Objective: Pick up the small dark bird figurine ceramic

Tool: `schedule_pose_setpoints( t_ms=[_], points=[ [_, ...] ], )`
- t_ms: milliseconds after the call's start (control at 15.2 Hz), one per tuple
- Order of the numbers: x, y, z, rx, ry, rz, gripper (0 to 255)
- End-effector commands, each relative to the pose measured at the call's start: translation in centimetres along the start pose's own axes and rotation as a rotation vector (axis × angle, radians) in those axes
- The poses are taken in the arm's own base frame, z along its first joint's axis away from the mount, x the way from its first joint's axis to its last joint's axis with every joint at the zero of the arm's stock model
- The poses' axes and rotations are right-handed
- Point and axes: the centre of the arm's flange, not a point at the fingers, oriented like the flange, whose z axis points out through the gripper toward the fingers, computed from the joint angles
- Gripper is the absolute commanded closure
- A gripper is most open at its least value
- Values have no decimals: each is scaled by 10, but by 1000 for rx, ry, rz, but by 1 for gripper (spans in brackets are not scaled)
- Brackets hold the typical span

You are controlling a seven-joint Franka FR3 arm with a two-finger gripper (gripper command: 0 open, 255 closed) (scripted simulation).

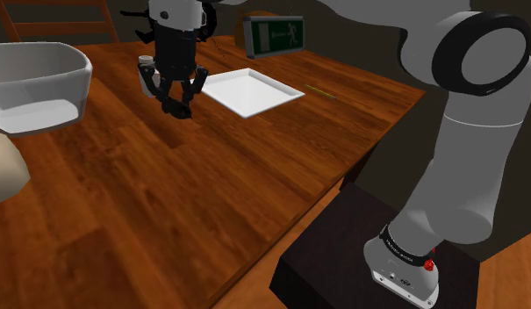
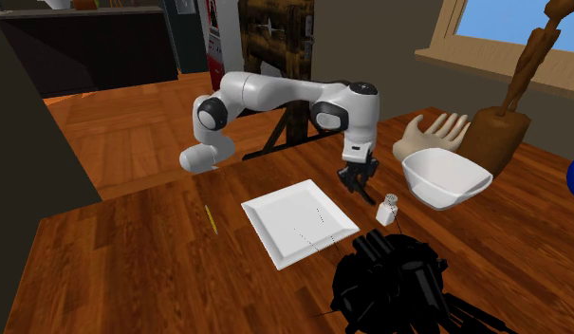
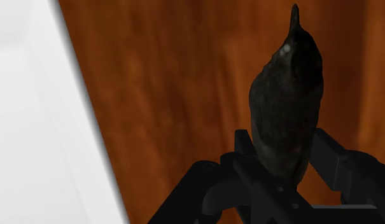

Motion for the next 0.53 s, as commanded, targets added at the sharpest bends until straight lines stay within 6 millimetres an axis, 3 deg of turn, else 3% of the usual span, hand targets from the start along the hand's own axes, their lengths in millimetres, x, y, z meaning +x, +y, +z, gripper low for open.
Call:
schedule_pose_setpoints(
  t_ms=[0,462],
  points=[
    [0,-1,-10,0,0,0,255],
    [0,-6,-47,0,0,0,255]
  ],
)
